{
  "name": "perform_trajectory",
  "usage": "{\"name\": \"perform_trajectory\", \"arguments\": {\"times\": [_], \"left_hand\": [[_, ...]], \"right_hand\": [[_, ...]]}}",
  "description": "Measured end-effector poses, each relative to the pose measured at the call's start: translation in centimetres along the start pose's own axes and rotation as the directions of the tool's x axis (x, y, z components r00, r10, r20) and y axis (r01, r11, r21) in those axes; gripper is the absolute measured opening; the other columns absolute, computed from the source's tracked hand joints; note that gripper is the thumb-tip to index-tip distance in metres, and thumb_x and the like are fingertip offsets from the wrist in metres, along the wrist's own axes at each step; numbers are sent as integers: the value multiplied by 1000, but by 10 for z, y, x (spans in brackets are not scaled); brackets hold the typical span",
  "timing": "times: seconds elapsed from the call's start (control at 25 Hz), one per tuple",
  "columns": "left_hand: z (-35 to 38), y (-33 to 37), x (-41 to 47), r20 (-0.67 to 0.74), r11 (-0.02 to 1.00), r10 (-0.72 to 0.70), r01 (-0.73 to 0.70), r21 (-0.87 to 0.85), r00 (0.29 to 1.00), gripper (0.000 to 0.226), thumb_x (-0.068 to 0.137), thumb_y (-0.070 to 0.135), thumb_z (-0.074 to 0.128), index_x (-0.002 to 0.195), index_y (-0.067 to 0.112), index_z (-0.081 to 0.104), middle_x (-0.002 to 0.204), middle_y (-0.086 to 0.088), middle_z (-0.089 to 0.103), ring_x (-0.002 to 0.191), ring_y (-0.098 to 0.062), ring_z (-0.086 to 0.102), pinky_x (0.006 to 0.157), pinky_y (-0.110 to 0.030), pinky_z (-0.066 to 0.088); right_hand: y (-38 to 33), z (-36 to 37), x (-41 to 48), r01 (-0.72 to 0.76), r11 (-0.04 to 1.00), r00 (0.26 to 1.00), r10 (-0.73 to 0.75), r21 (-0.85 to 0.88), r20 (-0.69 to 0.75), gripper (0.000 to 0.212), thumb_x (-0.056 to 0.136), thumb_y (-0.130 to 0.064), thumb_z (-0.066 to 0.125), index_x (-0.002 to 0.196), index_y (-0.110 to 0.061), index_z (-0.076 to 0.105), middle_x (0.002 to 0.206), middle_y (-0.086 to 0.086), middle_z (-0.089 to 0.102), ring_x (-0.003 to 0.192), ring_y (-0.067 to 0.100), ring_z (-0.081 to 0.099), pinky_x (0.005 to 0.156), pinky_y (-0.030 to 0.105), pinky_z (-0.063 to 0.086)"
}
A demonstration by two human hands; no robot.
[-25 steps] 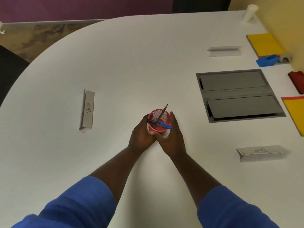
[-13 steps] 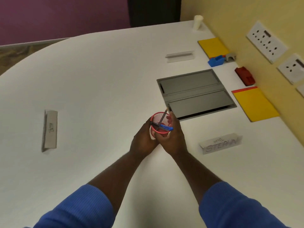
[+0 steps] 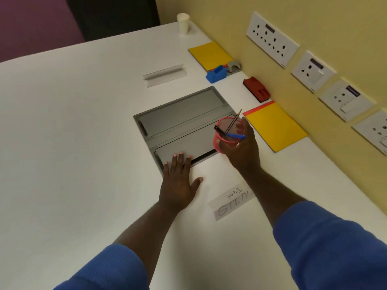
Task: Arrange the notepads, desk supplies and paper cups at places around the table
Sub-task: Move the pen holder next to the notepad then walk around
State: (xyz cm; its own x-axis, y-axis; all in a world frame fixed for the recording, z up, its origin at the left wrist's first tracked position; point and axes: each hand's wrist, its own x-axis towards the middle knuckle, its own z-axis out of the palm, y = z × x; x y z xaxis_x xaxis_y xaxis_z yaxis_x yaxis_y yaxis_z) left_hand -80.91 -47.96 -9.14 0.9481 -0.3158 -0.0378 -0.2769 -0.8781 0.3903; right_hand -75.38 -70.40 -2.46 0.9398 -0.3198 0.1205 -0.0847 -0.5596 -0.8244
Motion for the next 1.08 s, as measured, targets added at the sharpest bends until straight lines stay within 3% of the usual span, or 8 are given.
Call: {"name": "perform_trajectory", "arguments": {"times": [0.2,0.36,0.44,0.68,0.8,0.96,1.08], "left_hand": [[33,-4,38,37,994,17,-21,108,999,82,100,71,10,164,20,-3,171,-5,-14,157,-23,-19,128,-52,-5],[44,-7,39,-64,990,43,-34,139,997,77,104,62,22,165,16,8,173,-7,0,160,-24,-6,128,-52,2],[45,-8,40,-89,990,42,-29,141,995,76,104,60,23,164,15,10,173,-7,3,160,-23,-3,128,-52,2],[43,-6,40,-108,988,29,-13,154,994,76,104,59,23,164,14,14,173,-6,6,160,-23,0,128,-52,6],[44,-7,40,-101,989,30,-15,147,994,76,104,60,20,164,14,14,173,-6,5,160,-23,-1,128,-53,8],[44,-7,41,-97,990,27,-13,143,995,76,104,60,18,164,13,14,173,-6,4,160,-23,-1,128,-53,8],[43,-7,41,-88,990,22,-9,141,996,76,104,60,18,164,14,13,173,-6,3,160,-23,-2,128,-52,7]], "right_hand": [[38,4,77,-33,999,990,37,27,-135,105,75,-46,85,156,-13,27,145,8,49,126,18,53,80,7,51],[59,12,131,-14,999,975,21,32,-220,104,75,-52,82,155,-13,29,149,9,47,133,20,49,92,16,53],[67,18,152,-14,998,975,26,58,-222,103,76,-49,82,156,-14,27,153,9,43,138,21,45,95,18,52],[75,42,192,-57,995,980,71,77,-187,103,83,-41,80,159,-13,17,159,12,33,146,29,37,107,40,50],[76,46,205,-111,991,976,123,74,-180,105,85,-41,78,160,-14,11,161,13,30,147,30,36,111,43,46],[77,46,211,-143,982,973,161,122,-162,98,92,-23,72,161,-15,3,160,12,32,147,28,37,113,48,44],[82,43,205,-153,987,973,159,49,-164,95,94,-19,70,161,-16,3,159,10,35,146,28,39,112,48,44]]}}
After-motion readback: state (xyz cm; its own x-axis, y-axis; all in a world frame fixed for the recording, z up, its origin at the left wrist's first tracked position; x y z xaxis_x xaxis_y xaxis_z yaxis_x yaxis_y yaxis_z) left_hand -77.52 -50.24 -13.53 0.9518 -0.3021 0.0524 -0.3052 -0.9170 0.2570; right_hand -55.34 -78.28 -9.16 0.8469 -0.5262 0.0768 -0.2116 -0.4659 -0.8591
